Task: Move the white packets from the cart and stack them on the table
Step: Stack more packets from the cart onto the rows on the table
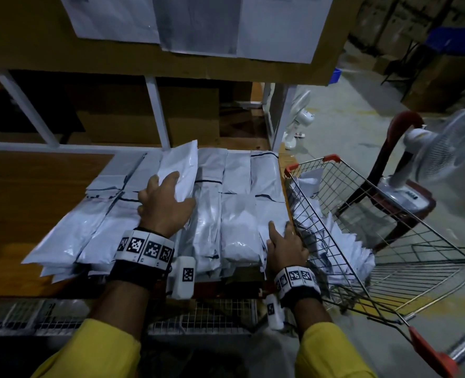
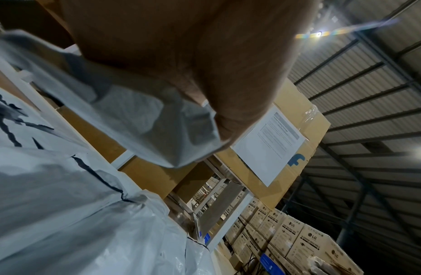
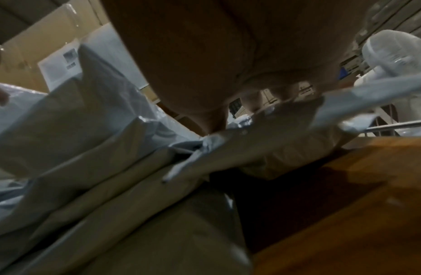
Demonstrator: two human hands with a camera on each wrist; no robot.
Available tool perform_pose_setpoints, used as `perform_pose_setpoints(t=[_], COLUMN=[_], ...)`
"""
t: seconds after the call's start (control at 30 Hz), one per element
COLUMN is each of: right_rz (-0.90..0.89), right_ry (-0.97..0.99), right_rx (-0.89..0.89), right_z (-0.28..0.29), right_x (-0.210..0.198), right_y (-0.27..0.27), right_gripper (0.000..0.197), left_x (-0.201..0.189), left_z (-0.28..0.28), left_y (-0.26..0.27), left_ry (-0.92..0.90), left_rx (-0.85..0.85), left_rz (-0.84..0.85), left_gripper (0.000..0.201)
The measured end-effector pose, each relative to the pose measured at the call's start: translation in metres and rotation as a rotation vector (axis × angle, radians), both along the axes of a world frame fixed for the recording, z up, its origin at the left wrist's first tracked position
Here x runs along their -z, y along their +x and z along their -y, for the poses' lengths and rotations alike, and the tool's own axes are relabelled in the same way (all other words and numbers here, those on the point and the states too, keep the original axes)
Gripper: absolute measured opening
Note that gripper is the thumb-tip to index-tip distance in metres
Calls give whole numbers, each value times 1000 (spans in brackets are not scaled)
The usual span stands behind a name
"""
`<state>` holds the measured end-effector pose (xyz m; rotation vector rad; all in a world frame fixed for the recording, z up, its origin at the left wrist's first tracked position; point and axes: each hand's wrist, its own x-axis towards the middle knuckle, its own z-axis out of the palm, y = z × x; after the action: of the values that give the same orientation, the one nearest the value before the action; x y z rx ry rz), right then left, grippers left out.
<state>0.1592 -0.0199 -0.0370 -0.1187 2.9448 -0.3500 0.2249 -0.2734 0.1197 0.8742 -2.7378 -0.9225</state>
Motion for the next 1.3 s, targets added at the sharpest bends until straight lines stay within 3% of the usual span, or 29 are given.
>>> perform_pose_setpoints(t=[0.43, 0.73, 1.03, 1.17, 1.3], right_rz=[-17, -147, -250, -227, -213], right_ry=[122, -35, -190, -207, -195], right_rx=[-71, 103, 88, 89, 70], right_z=[-1, -4, 11, 15, 16], right_x=[-10, -29, -65, -70, -68], right_y=[-2, -5, -6, -7, -6], right_gripper=[56, 60, 49, 50, 48], left_x=[5, 15, 66, 83, 90], left_z=[0, 11, -25, -37, -41], left_y=[0, 3, 7, 6, 7], left_ry=[24, 28, -14, -77, -116], left_rx=[4, -17, 62, 125, 149], left_rz=[12, 24, 98, 202, 204], left_gripper=[71, 72, 70, 75, 76])
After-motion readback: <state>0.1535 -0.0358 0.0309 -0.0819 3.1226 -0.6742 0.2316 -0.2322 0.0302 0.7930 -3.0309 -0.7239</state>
